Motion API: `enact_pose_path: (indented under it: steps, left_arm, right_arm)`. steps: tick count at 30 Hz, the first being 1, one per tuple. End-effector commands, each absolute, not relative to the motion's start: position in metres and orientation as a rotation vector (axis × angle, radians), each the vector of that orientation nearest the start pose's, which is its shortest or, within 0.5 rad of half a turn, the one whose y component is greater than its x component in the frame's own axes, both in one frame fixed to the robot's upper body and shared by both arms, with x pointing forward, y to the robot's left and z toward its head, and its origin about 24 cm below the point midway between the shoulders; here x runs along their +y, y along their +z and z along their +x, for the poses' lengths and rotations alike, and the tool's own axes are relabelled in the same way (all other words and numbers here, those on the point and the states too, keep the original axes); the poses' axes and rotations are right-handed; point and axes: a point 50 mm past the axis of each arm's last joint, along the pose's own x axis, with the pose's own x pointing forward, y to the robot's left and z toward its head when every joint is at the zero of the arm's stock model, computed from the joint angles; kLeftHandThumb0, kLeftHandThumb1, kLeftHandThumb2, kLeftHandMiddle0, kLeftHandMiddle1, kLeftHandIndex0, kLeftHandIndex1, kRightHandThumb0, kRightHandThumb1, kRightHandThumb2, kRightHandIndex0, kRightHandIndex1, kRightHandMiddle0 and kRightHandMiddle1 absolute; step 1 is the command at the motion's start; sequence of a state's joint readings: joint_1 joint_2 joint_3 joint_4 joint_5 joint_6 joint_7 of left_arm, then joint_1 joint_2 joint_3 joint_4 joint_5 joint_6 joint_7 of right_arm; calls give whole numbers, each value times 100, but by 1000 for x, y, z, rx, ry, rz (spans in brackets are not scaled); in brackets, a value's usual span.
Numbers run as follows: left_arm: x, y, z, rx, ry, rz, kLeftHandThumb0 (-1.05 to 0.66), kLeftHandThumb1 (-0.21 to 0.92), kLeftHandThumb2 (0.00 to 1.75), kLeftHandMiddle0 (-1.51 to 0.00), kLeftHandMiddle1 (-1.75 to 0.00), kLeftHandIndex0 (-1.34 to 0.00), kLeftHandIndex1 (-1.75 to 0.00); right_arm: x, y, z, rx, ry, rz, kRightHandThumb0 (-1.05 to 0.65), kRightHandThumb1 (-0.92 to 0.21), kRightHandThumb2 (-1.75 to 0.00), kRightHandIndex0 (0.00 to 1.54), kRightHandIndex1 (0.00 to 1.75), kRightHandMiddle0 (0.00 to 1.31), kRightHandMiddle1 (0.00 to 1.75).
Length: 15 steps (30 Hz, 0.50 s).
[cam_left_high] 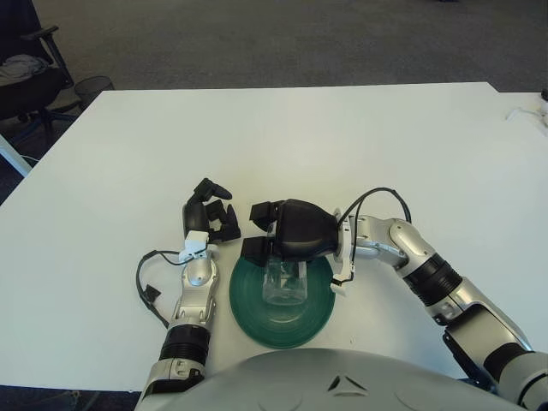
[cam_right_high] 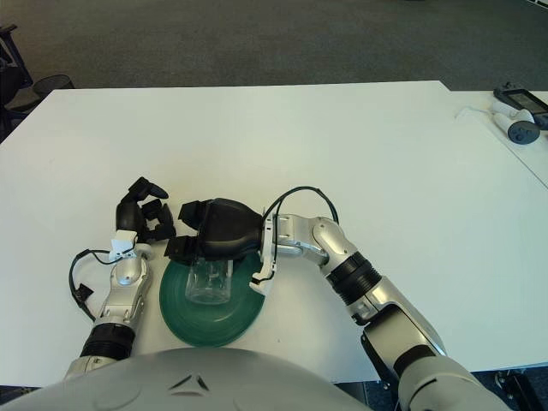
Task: Put the bottle into the plate.
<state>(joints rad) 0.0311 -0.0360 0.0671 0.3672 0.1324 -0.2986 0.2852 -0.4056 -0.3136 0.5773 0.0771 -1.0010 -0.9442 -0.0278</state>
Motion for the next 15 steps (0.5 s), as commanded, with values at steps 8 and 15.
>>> enact_pose_path:
  steps: [8, 15]
  left_arm:
    - [173, -45, 213, 257, 314, 89, -59, 6, 163, -130, -175, -83, -175]
    - [174, -41, 214, 225, 249, 8, -58, 8, 160, -130, -175, -81, -175]
  right_arm:
    - [-27, 116, 205, -1270, 1149, -1145, -32, -72, -81, 9, 57, 12, 102]
    - [-33, 119, 208, -1276, 1174, -1165, -14, -53, -118, 1, 5, 1, 22]
